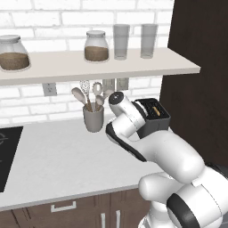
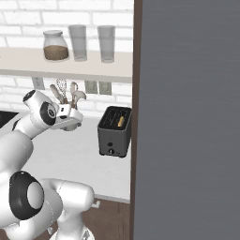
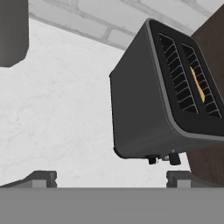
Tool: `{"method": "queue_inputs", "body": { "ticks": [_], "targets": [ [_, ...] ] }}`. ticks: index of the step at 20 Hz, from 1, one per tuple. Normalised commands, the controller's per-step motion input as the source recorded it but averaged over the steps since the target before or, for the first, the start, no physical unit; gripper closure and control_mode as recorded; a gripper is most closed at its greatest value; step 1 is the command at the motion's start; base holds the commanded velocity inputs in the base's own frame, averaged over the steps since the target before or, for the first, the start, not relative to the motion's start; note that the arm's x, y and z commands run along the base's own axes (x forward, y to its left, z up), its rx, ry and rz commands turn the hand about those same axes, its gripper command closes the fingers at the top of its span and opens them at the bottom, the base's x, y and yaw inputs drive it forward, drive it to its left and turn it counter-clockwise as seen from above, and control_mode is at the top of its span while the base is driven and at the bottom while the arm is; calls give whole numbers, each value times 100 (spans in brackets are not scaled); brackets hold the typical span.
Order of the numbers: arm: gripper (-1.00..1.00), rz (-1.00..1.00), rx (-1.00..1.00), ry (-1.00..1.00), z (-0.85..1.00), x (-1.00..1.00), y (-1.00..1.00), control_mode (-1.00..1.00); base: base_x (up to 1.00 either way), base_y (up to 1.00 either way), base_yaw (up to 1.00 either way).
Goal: Start the toaster. Once the lever pops up, take the bread to the plate on the dining counter.
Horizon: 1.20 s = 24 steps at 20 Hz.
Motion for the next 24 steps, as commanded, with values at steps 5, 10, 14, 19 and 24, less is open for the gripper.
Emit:
{"method": "queue_inputs", "body": {
  "ticks": [5,10,14,19,24],
  "targets": [
    [-100,0,0,0,0,0,0,-100,0,0,0],
    [-100,0,0,0,0,0,0,-100,0,0,0],
    [-100,0,0,0,0,0,0,-100,0,0,0],
    [-100,0,0,0,0,0,0,-100,0,0,0],
    [-100,0,0,0,0,0,0,-100,0,0,0]
  ]
}}
